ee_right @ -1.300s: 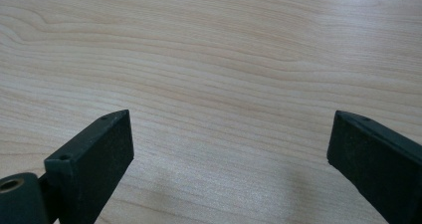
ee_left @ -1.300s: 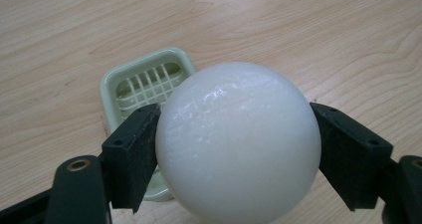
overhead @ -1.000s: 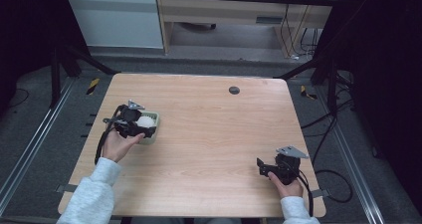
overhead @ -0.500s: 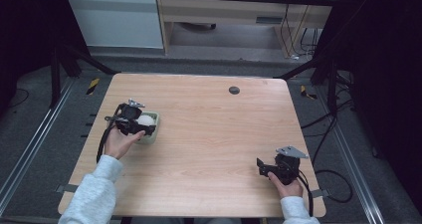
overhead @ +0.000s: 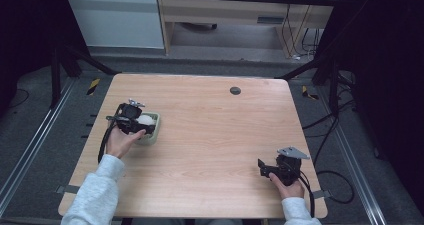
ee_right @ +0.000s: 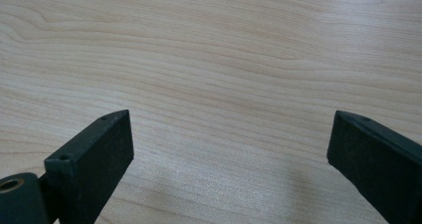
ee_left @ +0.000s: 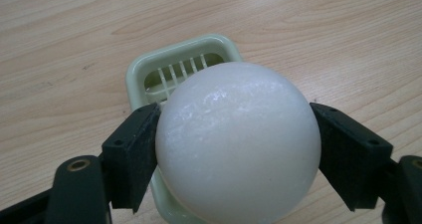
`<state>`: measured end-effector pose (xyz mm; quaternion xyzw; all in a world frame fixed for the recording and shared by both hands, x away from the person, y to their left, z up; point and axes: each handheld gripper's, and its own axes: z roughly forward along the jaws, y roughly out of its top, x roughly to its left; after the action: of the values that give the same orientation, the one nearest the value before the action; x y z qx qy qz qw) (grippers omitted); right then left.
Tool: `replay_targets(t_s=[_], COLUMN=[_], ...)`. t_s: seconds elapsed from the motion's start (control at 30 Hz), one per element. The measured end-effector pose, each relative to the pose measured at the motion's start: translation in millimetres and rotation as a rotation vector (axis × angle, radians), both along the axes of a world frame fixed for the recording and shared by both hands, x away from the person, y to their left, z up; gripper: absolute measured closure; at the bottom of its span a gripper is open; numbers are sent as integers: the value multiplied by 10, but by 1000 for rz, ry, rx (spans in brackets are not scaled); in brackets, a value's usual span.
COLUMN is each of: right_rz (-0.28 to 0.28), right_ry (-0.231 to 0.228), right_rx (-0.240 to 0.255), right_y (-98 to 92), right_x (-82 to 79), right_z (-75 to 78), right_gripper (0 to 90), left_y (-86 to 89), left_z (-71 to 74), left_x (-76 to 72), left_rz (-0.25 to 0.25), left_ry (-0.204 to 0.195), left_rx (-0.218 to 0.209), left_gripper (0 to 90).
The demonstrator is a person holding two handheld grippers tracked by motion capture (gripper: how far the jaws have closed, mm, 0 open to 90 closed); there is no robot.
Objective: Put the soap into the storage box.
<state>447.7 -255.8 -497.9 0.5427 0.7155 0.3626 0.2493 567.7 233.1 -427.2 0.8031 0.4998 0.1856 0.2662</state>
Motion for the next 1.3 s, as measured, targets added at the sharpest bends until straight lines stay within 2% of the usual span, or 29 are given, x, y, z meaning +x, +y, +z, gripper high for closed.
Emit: replay_targets(t_s=[0.2,0.43,1.3], right_rz=[1,1,3], right_ry=[1,1,0], right_rx=[0,2,-3], right_y=[0,1,3], right_x=[1,0,2], right_z=[-1,0,-3], right_gripper=[47,47,47], left_y=[0,1,60], left_z=[-61,-118,-246], left_x=[45,77,90], left_rz=[5,12,26], left_ry=[12,5,25], left_rx=[3,15,2], left_gripper=[234,234,234])
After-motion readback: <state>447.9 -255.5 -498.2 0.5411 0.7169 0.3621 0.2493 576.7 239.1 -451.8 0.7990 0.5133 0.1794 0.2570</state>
